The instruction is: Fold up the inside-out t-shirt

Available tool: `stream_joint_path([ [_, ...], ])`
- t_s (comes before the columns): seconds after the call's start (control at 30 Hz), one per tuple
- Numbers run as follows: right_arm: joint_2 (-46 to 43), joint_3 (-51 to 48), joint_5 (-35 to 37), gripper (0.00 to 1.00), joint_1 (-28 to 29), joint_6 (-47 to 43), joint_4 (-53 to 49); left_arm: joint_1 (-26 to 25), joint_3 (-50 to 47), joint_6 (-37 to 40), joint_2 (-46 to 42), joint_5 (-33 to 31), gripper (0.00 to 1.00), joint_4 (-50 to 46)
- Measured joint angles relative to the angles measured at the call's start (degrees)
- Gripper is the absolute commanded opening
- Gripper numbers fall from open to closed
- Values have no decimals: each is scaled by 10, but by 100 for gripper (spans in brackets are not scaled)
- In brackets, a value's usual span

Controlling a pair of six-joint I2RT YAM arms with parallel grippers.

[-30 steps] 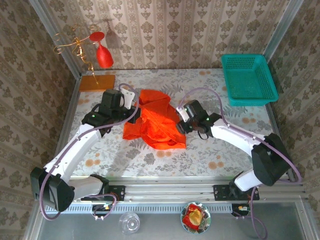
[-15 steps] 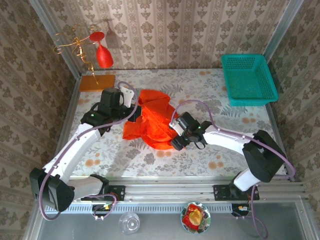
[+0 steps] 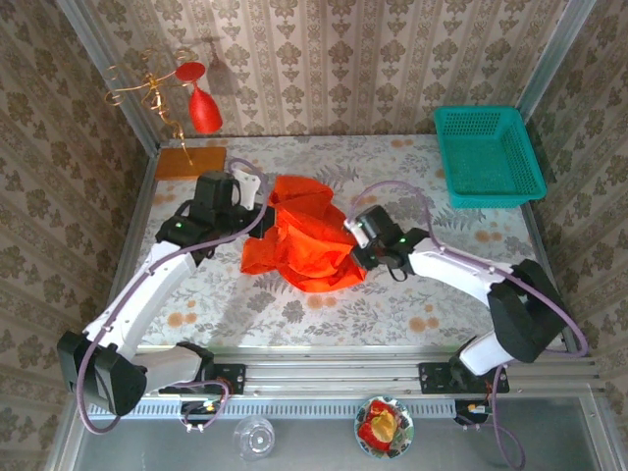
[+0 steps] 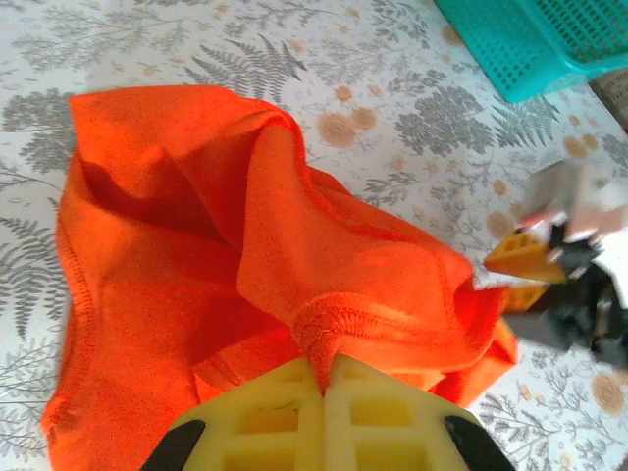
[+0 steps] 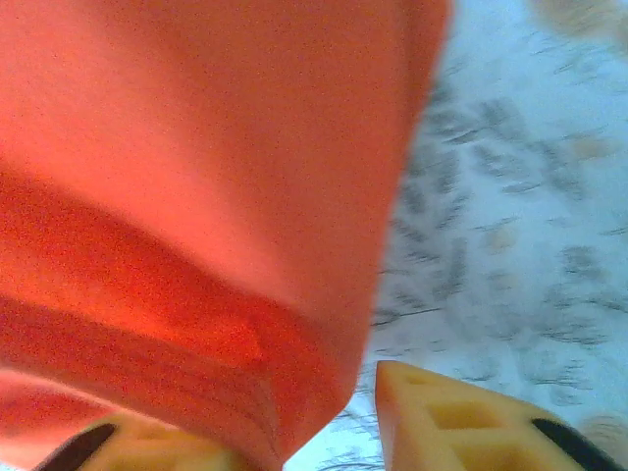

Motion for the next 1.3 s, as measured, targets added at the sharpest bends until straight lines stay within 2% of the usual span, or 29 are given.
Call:
stream_joint_path([
  [0.03,-9,0,-2,8,-13,4,5,5,0,0,-3,0,0,0],
  [0.1,-14,0,-9,0,-30,14,15,11,0,0,-8,0,0,0],
  [0.3,-14,8,-30,0,-34,37,12,13,0,0,-14,2,0,0],
  [0.47,-12,79,-10,0,-43,34,-9,35,18,0,-8,9,0,-6],
  [0.63,18,283,19,0,-86,7,-35,81,142,3,55,17,0,-32],
  [0.9,100,726,70,0,-107,-58,-79,117,418,29,148,25,0,-72],
  [1.0,99,805,71,0,-100,-73,-90,117,457,42,138,28,0,-74],
  [1.07,80,800,69,0,-94,-76,-96,117,432,47,110,27,0,-67],
  [1.13,42,738,59,0,-84,-76,-99,117,362,47,65,28,0,-52],
  [1.3,-66,466,23,0,-58,-51,-96,95,57,19,-74,38,9,8],
])
